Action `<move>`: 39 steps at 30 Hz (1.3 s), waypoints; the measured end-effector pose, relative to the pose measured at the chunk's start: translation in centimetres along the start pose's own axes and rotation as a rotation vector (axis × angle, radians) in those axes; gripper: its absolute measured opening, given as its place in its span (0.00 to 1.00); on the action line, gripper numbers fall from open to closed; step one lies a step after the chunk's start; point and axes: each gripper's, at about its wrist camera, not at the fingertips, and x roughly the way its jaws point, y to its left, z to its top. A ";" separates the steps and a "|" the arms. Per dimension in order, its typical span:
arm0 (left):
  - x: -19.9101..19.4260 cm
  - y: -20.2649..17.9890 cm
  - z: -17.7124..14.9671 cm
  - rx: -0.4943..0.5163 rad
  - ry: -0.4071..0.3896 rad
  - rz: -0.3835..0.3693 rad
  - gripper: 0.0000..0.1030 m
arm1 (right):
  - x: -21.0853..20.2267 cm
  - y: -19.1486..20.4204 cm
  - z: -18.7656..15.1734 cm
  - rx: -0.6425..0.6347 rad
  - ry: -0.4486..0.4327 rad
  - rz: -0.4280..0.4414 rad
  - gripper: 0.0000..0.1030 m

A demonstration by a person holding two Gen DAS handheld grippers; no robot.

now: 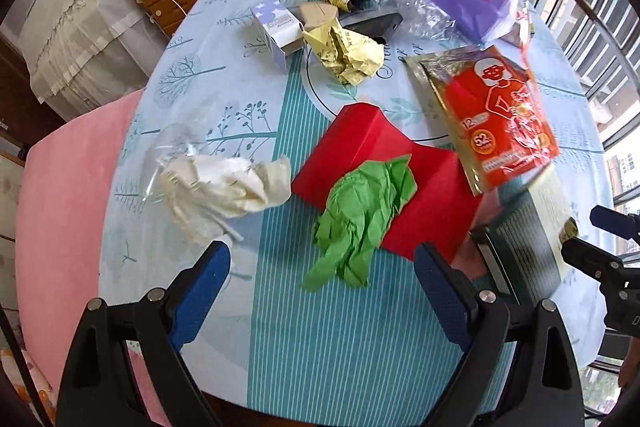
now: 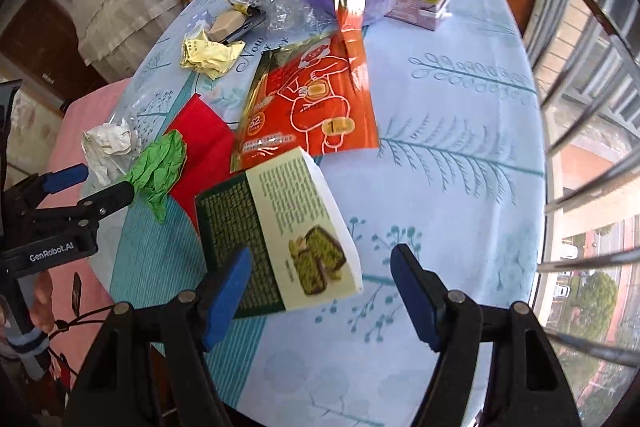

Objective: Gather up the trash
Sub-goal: 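Grasp the green crumpled glove with the left tool while the right tool grasps the green-and-cream box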

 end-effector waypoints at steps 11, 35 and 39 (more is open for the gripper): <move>3.0 0.5 1.5 -0.053 0.077 -0.005 0.89 | 3.3 0.8 3.9 -0.082 0.133 0.200 0.47; 5.6 -2.3 -1.2 -0.019 0.164 -0.076 0.20 | 8.2 7.3 2.9 -0.281 0.456 0.504 0.16; 4.2 -2.4 -2.2 -0.008 0.138 -0.108 0.19 | 5.3 7.5 1.8 -0.300 0.401 0.495 0.09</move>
